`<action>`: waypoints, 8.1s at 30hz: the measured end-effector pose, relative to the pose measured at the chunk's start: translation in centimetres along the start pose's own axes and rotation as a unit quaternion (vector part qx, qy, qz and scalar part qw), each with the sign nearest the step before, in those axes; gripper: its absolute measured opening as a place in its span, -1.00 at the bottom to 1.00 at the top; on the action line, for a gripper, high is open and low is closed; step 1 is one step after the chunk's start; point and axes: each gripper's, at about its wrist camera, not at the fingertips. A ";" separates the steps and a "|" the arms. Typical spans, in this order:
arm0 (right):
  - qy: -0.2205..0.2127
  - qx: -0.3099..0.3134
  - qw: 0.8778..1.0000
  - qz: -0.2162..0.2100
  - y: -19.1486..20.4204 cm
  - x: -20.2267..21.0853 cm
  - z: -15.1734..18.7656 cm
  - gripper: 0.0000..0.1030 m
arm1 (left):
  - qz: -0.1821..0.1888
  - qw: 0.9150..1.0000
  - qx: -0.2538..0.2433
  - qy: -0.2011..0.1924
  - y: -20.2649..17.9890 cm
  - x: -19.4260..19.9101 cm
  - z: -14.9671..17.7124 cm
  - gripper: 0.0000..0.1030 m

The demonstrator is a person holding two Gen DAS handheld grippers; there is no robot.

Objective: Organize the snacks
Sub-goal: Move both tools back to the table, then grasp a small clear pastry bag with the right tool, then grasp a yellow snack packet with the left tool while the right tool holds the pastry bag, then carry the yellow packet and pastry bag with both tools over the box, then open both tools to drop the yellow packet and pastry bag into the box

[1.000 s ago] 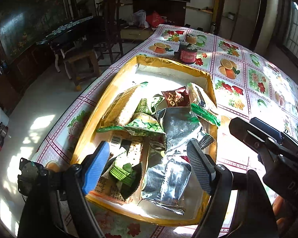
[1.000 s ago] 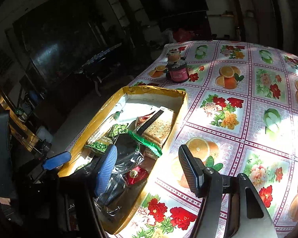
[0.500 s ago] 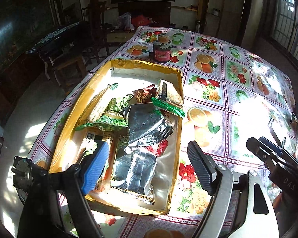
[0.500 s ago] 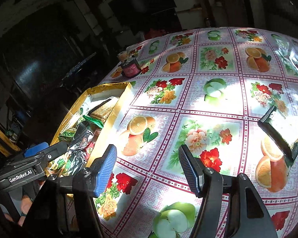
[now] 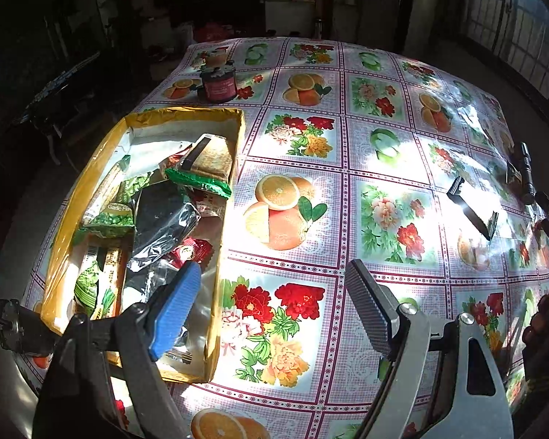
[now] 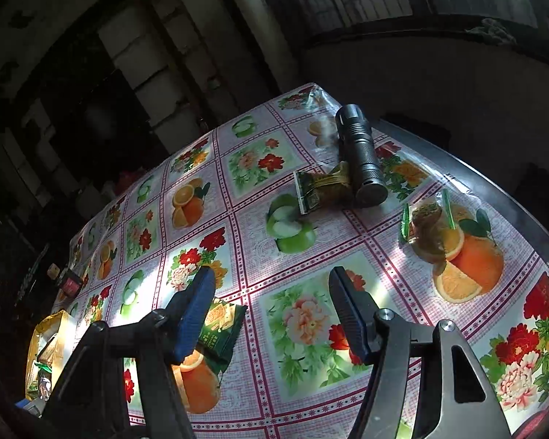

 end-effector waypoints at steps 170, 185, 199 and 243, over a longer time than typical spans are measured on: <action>0.221 0.302 0.909 -0.182 10.0 5.7 14.5 -0.40 | 0.048 0.993 -0.104 -0.010 -3.0 2.2 3.9 -0.32; 0.240 0.343 0.881 -0.222 14.9 7.4 17.9 -0.40 | 0.036 0.998 -0.045 -0.031 2.9 3.9 4.7 -0.32; 0.263 0.353 0.844 -0.308 28.5 4.1 22.2 -0.40 | 0.021 0.997 0.078 -0.014 14.2 2.6 5.4 -0.32; 0.273 0.400 0.829 -0.280 31.0 -2.4 23.4 -0.08 | 0.038 0.995 0.091 -0.020 15.6 -1.0 2.3 0.49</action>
Point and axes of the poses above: each gripper's, at about its wrist camera, not at the fingertips, and x roughly against the way its jaws point, y to its left, z to its underside, and after that the axes turned 10 degrees about -x, right-handed
